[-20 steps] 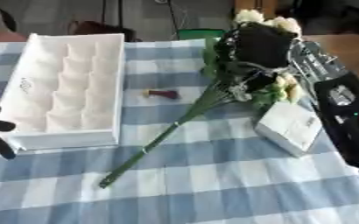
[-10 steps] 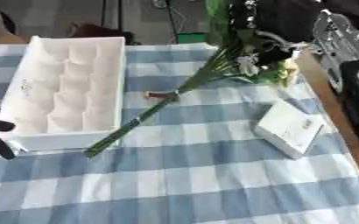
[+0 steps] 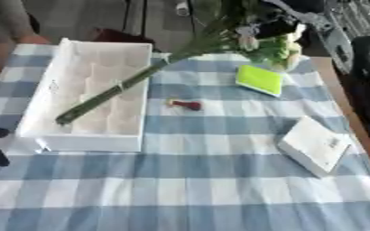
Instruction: Pick up objects on the table and place them in the box.
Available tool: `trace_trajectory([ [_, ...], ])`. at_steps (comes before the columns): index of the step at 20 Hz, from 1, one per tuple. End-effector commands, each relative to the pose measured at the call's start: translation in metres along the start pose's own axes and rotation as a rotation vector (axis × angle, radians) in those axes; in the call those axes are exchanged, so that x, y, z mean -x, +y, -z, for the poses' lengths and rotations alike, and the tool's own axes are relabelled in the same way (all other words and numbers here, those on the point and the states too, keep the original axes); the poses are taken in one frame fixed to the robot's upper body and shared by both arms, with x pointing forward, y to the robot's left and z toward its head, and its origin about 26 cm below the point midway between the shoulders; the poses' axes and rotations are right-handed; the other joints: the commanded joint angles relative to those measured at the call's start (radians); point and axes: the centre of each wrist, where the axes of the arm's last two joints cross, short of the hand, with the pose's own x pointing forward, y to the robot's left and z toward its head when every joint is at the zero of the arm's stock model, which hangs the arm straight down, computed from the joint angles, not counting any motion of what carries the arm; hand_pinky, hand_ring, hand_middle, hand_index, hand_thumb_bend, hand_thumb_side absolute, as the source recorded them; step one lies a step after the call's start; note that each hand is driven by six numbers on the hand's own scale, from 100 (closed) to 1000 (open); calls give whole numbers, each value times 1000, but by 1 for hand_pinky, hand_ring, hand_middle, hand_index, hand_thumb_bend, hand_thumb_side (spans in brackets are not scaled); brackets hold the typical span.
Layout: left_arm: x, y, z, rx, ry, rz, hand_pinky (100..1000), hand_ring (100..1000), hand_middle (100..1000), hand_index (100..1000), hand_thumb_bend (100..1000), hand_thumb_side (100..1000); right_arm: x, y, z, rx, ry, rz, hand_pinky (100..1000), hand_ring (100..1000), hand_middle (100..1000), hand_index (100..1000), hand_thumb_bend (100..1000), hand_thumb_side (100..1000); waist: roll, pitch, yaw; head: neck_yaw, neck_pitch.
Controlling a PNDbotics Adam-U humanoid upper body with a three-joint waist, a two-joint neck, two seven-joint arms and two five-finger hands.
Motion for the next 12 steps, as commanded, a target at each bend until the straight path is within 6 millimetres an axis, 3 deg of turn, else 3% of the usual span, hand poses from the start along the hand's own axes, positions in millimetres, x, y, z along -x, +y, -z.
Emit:
trace_trajectory([
  [1, -6, 4, 7, 26, -32, 1, 541, 809, 881, 813, 295, 463, 7, -13, 9, 31, 40, -13, 100, 402, 488, 546, 411, 171, 3, -27, 9, -18, -11],
  [4, -6, 3, 9, 34, -40, -12, 533, 799, 872, 807, 316, 443, 5, -15, 19, 47, 60, 3, 100, 358, 475, 548, 395, 100, -7, -33, 41, -29, -14],
  [8, -7, 3, 16, 29, -91, -46, 523, 784, 859, 803, 368, 384, -4, -14, 41, 83, 60, 54, 100, 349, 471, 549, 392, 100, -23, -42, 97, -49, -20],
  [12, -8, 4, 23, 7, -151, -100, 518, 775, 850, 803, 388, 396, -15, -11, 53, 80, 18, 87, 100, 347, 472, 552, 396, 100, -33, -47, 164, -77, -27],
])
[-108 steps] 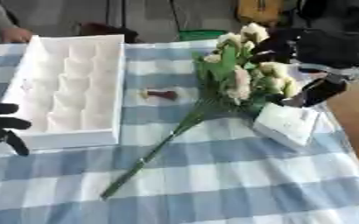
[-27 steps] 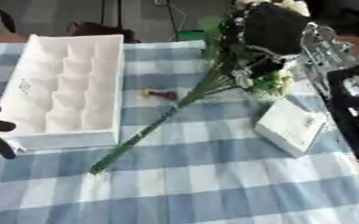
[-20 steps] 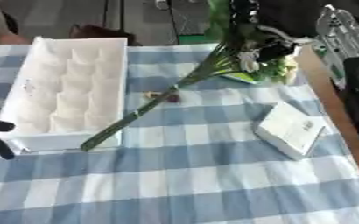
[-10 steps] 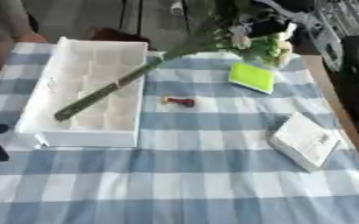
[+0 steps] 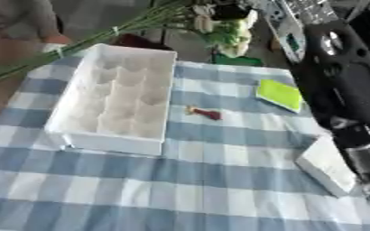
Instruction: Pick up objects on the table and place them in the box.
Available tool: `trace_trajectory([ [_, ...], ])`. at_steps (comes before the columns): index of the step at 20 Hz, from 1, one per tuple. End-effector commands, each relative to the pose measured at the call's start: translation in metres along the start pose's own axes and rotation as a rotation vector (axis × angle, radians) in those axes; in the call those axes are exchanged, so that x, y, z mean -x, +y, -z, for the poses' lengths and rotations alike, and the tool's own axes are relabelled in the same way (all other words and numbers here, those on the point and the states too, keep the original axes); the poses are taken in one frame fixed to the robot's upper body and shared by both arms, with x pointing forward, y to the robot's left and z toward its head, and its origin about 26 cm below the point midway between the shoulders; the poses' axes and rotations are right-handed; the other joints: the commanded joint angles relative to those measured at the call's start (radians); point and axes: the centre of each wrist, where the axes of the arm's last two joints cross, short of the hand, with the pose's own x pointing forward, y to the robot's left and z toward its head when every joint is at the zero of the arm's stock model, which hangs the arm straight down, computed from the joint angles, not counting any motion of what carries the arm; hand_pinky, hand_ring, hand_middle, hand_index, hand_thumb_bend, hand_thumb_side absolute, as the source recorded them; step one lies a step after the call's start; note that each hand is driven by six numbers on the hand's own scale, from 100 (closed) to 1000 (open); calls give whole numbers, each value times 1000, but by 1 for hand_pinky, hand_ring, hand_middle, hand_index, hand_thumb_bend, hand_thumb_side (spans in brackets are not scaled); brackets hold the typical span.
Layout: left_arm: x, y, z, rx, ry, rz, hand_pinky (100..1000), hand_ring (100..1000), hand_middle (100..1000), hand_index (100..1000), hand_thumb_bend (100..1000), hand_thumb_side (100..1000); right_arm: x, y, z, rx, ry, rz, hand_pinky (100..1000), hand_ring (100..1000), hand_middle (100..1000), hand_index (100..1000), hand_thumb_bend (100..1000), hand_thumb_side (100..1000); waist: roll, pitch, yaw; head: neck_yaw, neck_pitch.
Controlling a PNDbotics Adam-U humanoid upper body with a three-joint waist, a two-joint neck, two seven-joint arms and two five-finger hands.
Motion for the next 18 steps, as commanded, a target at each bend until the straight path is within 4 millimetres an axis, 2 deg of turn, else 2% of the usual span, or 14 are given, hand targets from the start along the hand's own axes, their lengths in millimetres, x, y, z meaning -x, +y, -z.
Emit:
trace_trajectory([
  [1, -6, 2, 9, -19, -64, -35, 517, 773, 847, 805, 394, 416, -1, -10, 12, 26, -29, 0, 100, 337, 467, 552, 393, 100, 3, -25, 20, -22, -19],
  [3, -6, 2, 12, -75, -94, -65, 517, 770, 844, 803, 399, 430, -6, -5, 17, 21, -44, 20, 100, 336, 467, 552, 395, 100, 1, -25, 40, -32, -22],
  [5, -6, 4, 17, -145, -132, -86, 526, 775, 847, 810, 469, 420, -11, 1, 21, 11, -58, 37, 100, 369, 465, 552, 397, 101, 0, -24, 52, -40, -22],
  [7, -7, 5, 21, -222, -173, -108, 531, 780, 852, 813, 484, 424, -17, 8, 25, -2, -73, 54, 100, 371, 462, 552, 397, 103, -2, -23, 61, -47, -23],
  [10, -8, 7, 24, -275, -190, -122, 532, 780, 852, 813, 484, 426, -23, 16, 27, -14, -90, 73, 100, 376, 462, 553, 399, 110, -3, -23, 64, -49, -26],
  [11, -8, 6, 25, -281, -190, -125, 533, 781, 854, 812, 471, 440, -27, 20, 28, -24, -100, 81, 100, 406, 470, 554, 410, 157, -4, -21, 64, -51, -27],
  [14, -8, 6, 27, -288, -188, -131, 533, 781, 854, 812, 471, 440, -36, 36, 30, -69, -128, 97, 100, 406, 470, 554, 410, 157, -5, -18, 65, -55, -28],
  [15, -8, 5, 28, -287, -189, -133, 530, 778, 851, 812, 459, 450, -41, 44, 30, -88, -146, 116, 100, 436, 494, 560, 426, 218, -5, -16, 68, -57, -29],
  [18, -8, 4, 32, -277, -189, -143, 530, 777, 850, 812, 457, 452, -60, 65, 37, -164, -215, 131, 100, 447, 502, 563, 430, 244, -5, -11, 75, -65, -29],
])
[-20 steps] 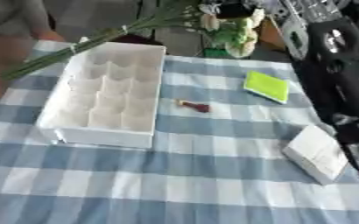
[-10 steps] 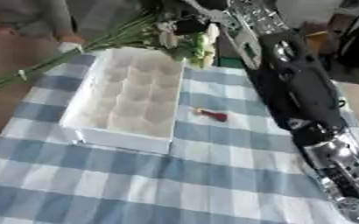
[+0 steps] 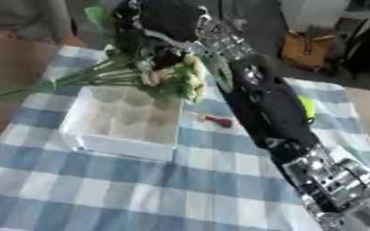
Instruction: Pick up objects on the table and place them in the box.
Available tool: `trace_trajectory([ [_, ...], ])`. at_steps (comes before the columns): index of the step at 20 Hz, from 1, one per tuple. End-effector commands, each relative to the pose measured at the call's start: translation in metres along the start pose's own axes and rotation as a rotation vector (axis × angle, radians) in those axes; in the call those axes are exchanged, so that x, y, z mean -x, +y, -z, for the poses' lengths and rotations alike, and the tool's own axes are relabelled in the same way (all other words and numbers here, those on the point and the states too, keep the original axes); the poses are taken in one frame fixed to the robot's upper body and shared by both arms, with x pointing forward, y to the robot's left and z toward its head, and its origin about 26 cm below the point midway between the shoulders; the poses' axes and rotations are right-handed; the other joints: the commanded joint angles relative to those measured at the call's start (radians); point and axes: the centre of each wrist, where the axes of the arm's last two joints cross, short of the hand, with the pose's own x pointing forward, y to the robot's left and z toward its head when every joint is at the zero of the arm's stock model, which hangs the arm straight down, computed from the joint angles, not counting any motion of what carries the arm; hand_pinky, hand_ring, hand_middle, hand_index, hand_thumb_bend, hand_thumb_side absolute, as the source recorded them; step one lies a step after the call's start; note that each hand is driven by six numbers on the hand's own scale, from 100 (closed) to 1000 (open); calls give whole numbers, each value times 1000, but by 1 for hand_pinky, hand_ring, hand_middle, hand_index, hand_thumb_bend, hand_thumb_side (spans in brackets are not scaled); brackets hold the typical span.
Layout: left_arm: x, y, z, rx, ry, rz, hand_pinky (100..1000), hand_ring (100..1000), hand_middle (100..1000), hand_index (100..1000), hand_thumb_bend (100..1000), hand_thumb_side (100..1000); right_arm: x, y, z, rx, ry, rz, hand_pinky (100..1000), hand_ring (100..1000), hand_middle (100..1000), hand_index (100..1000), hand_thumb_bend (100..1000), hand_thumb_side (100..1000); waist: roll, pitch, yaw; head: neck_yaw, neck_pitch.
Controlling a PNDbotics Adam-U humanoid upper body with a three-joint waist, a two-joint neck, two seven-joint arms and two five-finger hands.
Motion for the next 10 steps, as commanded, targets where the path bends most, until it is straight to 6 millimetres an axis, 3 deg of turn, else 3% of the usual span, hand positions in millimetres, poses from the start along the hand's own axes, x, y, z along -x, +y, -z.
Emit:
trace_trajectory([
  [1, -4, -4, 10, 22, -30, -10, 529, 776, 848, 812, 457, 451, -6, 6, 13, -47, -64, -26, 100, 458, 511, 569, 433, 263, 8, -13, 5, -11, -11],
  [2, -4, -4, 11, 26, -31, -13, 529, 776, 848, 812, 457, 451, -8, 9, 16, -54, -84, -30, 100, 458, 511, 569, 433, 263, 8, -13, 7, -14, -11],
  [3, -4, -5, 11, 29, -32, -16, 528, 772, 844, 811, 457, 452, -11, 12, 19, -61, -103, -35, 238, 536, 594, 649, 445, 351, 7, -13, 9, -16, -10],
  [4, -3, -5, 12, 32, -34, -19, 528, 772, 844, 811, 457, 452, -15, 15, 23, -78, -141, -43, 238, 536, 594, 649, 445, 351, 6, -13, 12, -19, -10],
  [5, -3, -5, 13, 35, -35, -22, 528, 771, 843, 811, 456, 452, -17, 18, 25, -92, -165, -50, 338, 589, 657, 708, 451, 399, 5, -12, 13, -20, -10],
  [6, -3, -6, 13, 37, -36, -24, 528, 771, 843, 811, 456, 452, -19, 20, 27, -104, -182, -59, 338, 589, 657, 708, 451, 399, 4, -12, 14, -21, -10],
  [7, -3, -6, 13, 39, -37, -25, 528, 770, 841, 812, 457, 452, -21, 22, 28, -117, -193, -66, 658, 768, 850, 893, 456, 445, 3, -12, 14, -21, -11],
  [8, -3, -6, 14, 44, -36, -27, 528, 770, 841, 812, 457, 452, -25, 27, 29, -147, -208, -71, 658, 768, 850, 893, 456, 445, 1, -13, 13, -19, -12],
  [9, -3, -6, 14, 47, -36, -28, 527, 769, 841, 812, 455, 454, -27, 30, 29, -168, -218, -75, 930, 892, 943, 991, 455, 480, 0, -13, 11, -17, -14],
  [10, -3, -6, 14, 48, -33, -28, 527, 769, 841, 812, 455, 454, -29, 32, 29, -180, -224, -78, 930, 892, 943, 991, 455, 480, -1, -14, 8, -14, -15],
])
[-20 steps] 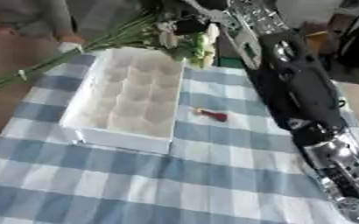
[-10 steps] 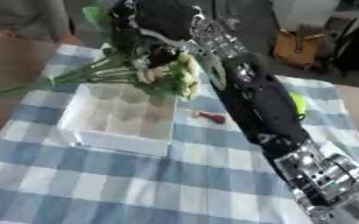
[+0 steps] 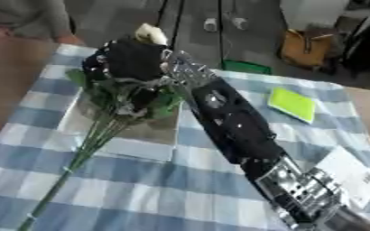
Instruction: Pick up objects on the table and place them in the box.
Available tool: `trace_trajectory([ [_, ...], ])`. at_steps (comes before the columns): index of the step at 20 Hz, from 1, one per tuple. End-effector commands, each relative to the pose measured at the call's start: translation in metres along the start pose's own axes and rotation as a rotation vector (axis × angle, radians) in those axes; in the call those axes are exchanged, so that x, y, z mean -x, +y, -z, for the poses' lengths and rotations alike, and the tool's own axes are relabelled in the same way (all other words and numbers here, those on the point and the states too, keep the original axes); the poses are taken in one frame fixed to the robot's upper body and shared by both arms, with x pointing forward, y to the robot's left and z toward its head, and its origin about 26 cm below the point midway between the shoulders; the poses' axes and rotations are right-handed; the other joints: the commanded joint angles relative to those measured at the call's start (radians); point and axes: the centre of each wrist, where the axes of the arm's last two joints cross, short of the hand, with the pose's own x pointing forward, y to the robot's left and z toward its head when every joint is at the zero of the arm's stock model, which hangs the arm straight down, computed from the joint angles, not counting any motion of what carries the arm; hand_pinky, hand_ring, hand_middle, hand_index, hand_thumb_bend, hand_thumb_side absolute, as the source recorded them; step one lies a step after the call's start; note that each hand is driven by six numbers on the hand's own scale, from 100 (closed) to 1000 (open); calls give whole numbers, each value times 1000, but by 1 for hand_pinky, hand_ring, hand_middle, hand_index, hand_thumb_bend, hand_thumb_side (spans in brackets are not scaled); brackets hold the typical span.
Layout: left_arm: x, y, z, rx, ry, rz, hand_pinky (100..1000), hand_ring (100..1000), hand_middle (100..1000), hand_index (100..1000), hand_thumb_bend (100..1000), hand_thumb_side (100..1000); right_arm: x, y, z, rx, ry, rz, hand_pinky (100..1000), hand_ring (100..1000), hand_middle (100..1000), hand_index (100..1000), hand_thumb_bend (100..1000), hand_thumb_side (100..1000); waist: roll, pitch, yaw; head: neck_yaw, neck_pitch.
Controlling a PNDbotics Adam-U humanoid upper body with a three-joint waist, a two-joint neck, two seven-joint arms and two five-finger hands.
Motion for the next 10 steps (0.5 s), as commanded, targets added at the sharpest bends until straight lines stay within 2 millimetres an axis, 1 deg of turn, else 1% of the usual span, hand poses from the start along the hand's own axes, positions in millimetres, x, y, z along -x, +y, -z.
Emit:
trace_trajectory([
  [1, -5, -1, 7, 26, -24, 2, 527, 769, 841, 812, 455, 454, 1, -3, 2, -39, -25, -36, 953, 902, 949, 996, 454, 487, 8, -18, -5, 3, -13],
  [2, -5, -1, 7, 26, -23, 2, 527, 769, 841, 812, 455, 454, 0, -3, 2, -40, -27, -36, 953, 902, 949, 996, 454, 487, 8, -18, -6, 4, -14],
  [3, -5, -1, 7, 27, -22, 2, 527, 770, 841, 812, 452, 454, 1, -4, 2, -34, -25, -35, 1000, 1000, 1000, 1000, 454, 533, 8, -18, -8, 5, -15],
  [4, -5, -1, 7, 29, -20, 3, 527, 770, 841, 812, 452, 454, 2, -5, 0, -15, -18, -30, 1000, 1000, 1000, 1000, 454, 533, 9, -19, -10, 6, -16],
  [5, -5, 0, 7, 31, -19, 4, 527, 769, 840, 813, 453, 450, 5, -7, -3, 2, -7, -24, 1000, 1000, 1000, 1000, 453, 485, 10, -20, -13, 8, -16],
  [6, -5, 0, 6, 33, -19, 5, 527, 769, 840, 813, 453, 450, 8, -8, -9, 21, 12, -16, 1000, 1000, 1000, 1000, 453, 485, 12, -20, -15, 9, -16],
  [7, -5, 0, 6, 33, -19, 6, 527, 769, 840, 814, 453, 450, 12, -9, -13, 33, 30, -10, 1000, 1000, 1000, 1000, 446, 326, 13, -21, -17, 10, -16],
  [8, -6, 0, 5, 32, -17, 8, 527, 769, 840, 814, 455, 447, 20, -11, -27, 51, 108, -2, 1000, 1000, 1000, 1000, 443, 282, 16, -23, -22, 14, -17],
  [9, -6, 0, 5, 32, -17, 8, 527, 769, 840, 814, 456, 445, 25, -12, -35, 63, 159, 6, 1000, 1000, 1000, 1000, 441, 259, 18, -24, -25, 15, -17],
  [10, -6, 1, 4, 32, -16, 10, 527, 769, 840, 814, 455, 445, 30, -11, -47, 74, 229, 28, 1000, 1000, 1000, 989, 385, 191, 20, -25, -30, 20, -18],
])
